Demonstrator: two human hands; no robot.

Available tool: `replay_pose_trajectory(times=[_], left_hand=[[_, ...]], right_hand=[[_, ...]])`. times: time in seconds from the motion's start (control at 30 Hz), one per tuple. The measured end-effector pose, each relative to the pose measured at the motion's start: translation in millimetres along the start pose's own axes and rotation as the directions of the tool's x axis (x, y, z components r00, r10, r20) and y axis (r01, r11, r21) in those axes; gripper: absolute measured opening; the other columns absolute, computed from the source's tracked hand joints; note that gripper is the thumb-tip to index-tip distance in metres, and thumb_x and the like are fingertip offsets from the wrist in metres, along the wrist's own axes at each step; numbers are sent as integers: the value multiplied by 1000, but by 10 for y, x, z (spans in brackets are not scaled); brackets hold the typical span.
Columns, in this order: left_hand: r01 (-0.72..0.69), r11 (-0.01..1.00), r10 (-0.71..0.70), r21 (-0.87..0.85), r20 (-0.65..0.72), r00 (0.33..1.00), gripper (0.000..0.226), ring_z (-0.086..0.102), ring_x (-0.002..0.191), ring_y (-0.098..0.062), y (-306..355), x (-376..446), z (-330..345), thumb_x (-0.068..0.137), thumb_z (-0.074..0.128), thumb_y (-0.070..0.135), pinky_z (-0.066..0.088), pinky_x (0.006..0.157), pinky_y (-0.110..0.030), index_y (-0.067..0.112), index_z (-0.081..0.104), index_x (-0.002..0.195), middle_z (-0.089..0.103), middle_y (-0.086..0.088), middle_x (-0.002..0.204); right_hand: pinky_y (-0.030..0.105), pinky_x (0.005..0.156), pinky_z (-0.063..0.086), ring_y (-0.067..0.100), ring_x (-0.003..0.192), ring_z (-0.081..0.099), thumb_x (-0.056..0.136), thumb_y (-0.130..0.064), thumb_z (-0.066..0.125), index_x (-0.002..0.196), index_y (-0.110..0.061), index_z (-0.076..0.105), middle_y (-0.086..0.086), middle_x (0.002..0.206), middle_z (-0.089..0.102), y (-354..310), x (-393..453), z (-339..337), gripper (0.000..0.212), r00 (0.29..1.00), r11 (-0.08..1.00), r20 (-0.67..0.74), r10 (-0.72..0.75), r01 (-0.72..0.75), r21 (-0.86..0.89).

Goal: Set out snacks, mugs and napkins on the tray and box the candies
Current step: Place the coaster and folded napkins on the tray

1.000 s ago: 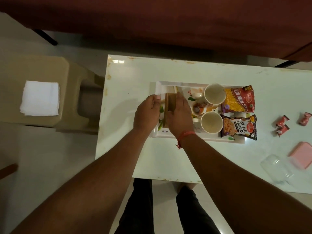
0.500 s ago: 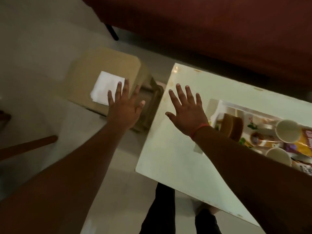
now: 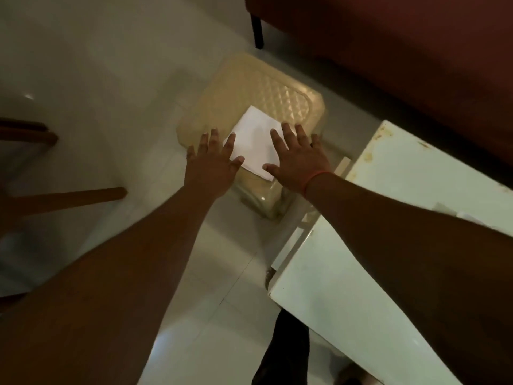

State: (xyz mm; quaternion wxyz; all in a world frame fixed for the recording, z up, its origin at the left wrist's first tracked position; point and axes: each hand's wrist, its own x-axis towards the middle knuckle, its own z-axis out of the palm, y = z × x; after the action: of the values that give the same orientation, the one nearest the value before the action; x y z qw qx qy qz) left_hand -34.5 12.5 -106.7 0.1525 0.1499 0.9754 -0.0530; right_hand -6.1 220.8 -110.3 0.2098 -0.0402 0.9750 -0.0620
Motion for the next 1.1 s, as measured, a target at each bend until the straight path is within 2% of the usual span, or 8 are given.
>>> replay_pose_trajectory(times=[0.1, 0.23, 0.43, 0.73, 0.8, 0.9, 0.97, 1.1], left_hand=[[45, 987, -37, -156, 58, 998, 62, 43, 132, -37, -42, 135, -5, 102, 33, 50, 41, 104, -51, 15, 28, 152, 42, -20, 147], [172, 929, -167, -328, 41, 985, 53, 48, 122, -35, 14, 308, -51, 99, 47, 47, 44, 97, -46, 9, 45, 136, 49, -18, 131], [288, 776, -219, -561, 188, 957, 57, 56, 119, -34, 178, 490, -37, 93, 61, 44, 46, 96, -41, 4, 45, 131, 57, -16, 131], [205, 677, -150, -707, 139, 979, 38, 58, 104, -22, 256, 349, -21, 98, 55, 35, 46, 87, -33, 7, 54, 124, 62, -12, 121], [206, 571, -94, -794, 187, 978, 43, 59, 108, -24, 296, 295, -81, 97, 57, 35, 50, 94, -40, 7, 53, 129, 62, -12, 125], [269, 317, -36, -909, 272, 962, 43, 63, 110, -28, 457, 197, -192, 95, 62, 33, 53, 97, -51, 10, 56, 131, 65, -10, 125], [316, 161, -2, -935, 320, 948, 42, 65, 109, -26, 672, 124, -266, 94, 64, 32, 55, 93, -51, 13, 57, 131, 67, -6, 123], [368, -170, 90, -914, 357, 930, 38, 67, 112, -25, 1248, -77, -346, 94, 66, 23, 57, 92, -45, 15, 58, 130, 69, -4, 124]], right_hand=[[54, 122, 11, 35, 152, 5, 97, -61, 34, 158, -20, 1, 13, 166, 4, -98, 227, -28, 80, 997, 995, 22, 70, -71, 72], [51, 109, 36, 39, 137, 34, 94, -49, 55, 154, -12, 19, 18, 152, 34, -166, 382, -131, 79, 988, 978, -29, 155, -149, 147], [50, 101, 45, 35, 118, 54, 92, -24, 60, 132, -13, 43, 14, 127, 57, -245, 515, -188, 46, 953, 886, 65, 296, -300, 353], [33, 84, 44, 26, 103, 57, 90, -31, 67, 117, -9, 60, 11, 121, 60, -53, 311, 74, 36, 951, 737, 72, 301, -280, 615], [31, 79, 42, 21, 96, 54, 86, -37, 72, 116, -9, 57, 9, 117, 56, 44, 159, 126, 44, 928, 586, 27, 370, -256, 769], [34, 88, 51, 20, 108, 56, 84, -42, 74, 127, -13, 51, 2, 123, 54, 235, -150, 141, 57, 903, 94, 156, 400, -210, 973], [47, 90, 57, 28, 116, 61, 89, -45, 69, 134, -20, 48, 4, 130, 60, 383, -396, 154, 56, 916, -276, 321, 241, -252, 928], [49, 83, 59, 32, 114, 66, 94, -48, 58, 140, -18, 51, 9, 128, 67, 605, -879, 284, 55, 935, -663, 350, 58, -226, 714]])
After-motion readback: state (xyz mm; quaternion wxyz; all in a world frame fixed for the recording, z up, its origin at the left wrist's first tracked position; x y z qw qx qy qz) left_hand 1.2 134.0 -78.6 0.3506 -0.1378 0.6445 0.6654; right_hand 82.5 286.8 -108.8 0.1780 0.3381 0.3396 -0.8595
